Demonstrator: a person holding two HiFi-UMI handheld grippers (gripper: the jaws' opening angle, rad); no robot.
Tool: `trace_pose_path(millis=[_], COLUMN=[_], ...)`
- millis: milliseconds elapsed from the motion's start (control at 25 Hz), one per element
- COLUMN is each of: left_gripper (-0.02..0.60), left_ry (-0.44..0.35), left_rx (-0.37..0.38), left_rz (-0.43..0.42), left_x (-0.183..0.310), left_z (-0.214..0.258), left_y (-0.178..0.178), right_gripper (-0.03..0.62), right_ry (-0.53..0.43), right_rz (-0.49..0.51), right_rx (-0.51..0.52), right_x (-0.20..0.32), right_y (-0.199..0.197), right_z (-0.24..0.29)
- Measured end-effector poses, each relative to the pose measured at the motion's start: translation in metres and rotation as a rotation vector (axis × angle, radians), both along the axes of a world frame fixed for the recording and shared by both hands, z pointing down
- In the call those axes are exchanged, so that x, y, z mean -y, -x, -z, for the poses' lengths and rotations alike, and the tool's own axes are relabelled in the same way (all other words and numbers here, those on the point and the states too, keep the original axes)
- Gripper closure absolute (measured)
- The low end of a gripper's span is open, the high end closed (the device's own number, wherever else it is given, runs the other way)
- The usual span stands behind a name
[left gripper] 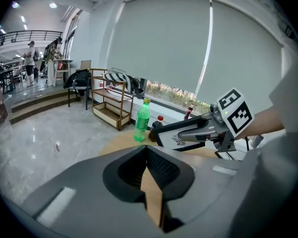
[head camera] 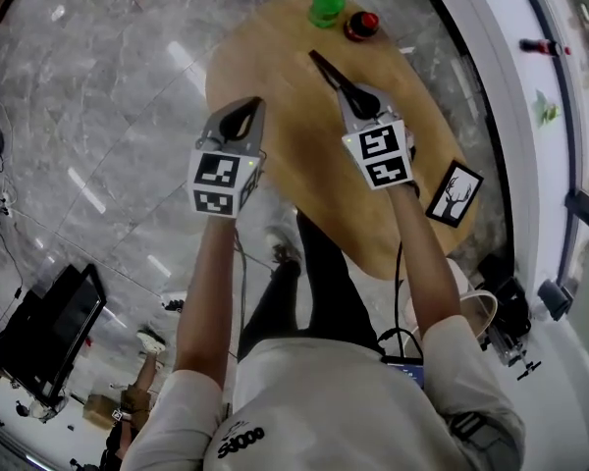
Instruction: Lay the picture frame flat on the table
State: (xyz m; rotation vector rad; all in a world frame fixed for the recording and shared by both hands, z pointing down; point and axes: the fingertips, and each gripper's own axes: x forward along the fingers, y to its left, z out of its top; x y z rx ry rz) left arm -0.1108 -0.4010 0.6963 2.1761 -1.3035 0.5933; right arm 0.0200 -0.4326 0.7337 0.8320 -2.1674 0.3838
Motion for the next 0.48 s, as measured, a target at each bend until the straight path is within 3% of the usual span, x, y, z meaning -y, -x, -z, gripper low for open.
trace_pose_path(millis=[240, 480], left_gripper=[0.572, 0.571], left_ry=[0.045, 0.068], left_rx=[0.009, 0.001], left_rz=[0.015, -0.008], left_x=[-0.003, -0.009], left_z=[-0.024, -0.039], left_y=[0.011, 0.002], right_gripper=[0.579, 0.579], right_ry=[-0.031, -0.129], right_rz=[0.12, 0.273], right_rx=[-0.105, -0.302], right_x=[-0.001, -0.01], right_y=[0.013, 0.016], right_z=[-0.044, -0.082])
